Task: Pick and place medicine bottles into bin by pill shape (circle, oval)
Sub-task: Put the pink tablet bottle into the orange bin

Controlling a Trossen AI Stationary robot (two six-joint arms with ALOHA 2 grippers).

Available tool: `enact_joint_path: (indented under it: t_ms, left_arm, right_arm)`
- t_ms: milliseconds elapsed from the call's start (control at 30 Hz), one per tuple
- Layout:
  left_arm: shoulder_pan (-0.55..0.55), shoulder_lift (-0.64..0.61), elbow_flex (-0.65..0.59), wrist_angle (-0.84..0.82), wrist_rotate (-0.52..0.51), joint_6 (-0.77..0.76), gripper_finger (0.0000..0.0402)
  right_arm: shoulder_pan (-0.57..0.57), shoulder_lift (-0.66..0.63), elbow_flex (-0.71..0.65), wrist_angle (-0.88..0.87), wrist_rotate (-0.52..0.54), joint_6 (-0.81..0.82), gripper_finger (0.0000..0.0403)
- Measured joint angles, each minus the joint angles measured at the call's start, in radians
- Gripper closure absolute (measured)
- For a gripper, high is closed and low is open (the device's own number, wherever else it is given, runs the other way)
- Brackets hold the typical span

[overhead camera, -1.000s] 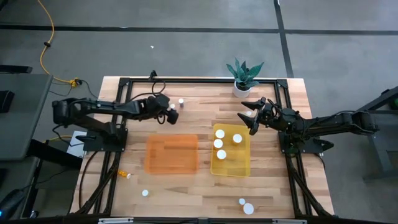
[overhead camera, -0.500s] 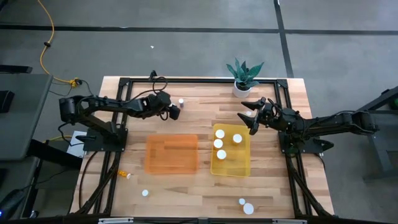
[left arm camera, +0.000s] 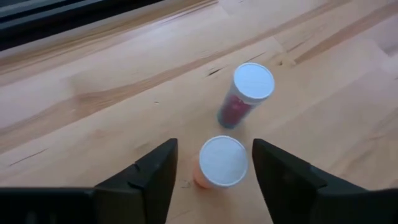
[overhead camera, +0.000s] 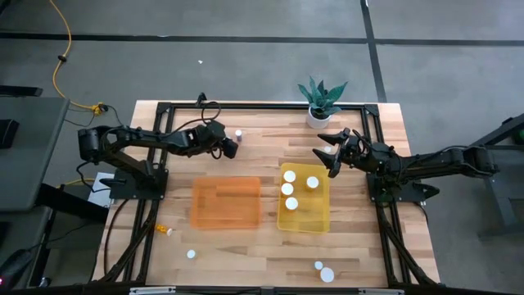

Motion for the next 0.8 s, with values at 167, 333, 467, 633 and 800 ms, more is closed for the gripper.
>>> enact_joint_path:
  t_ms: [167,333,467,633,800]
  left_arm:
    - [-0.008,0.0,0.0,0.001,0.0,0.0,0.0227]
    - [-0.02,0.0,0.0,0.006,0.0,0.0,0.0228]
    - [-0.02,0.0,0.0,0.005,0.0,0.0,0.0225]
    - [-0.02,0.0,0.0,0.005,0.0,0.0,0.0225]
    - [-0.02,0.0,0.0,0.0,0.0,0.006,0.0227]
  right_arm:
    - [0.0,0.0,0.0,0.0,0.0,0.0,0.0102]
    - [0.0,0.0,0.0,0.0,0.0,0.0,0.0102]
    - [0.0,0.0,0.0,0.0,0.0,0.0,0.0102]
    - [0.0,0.0,0.0,0.0,0.0,0.0,0.0102]
    - [0.0,0.0,0.0,0.0,0.0,0.0,0.0102]
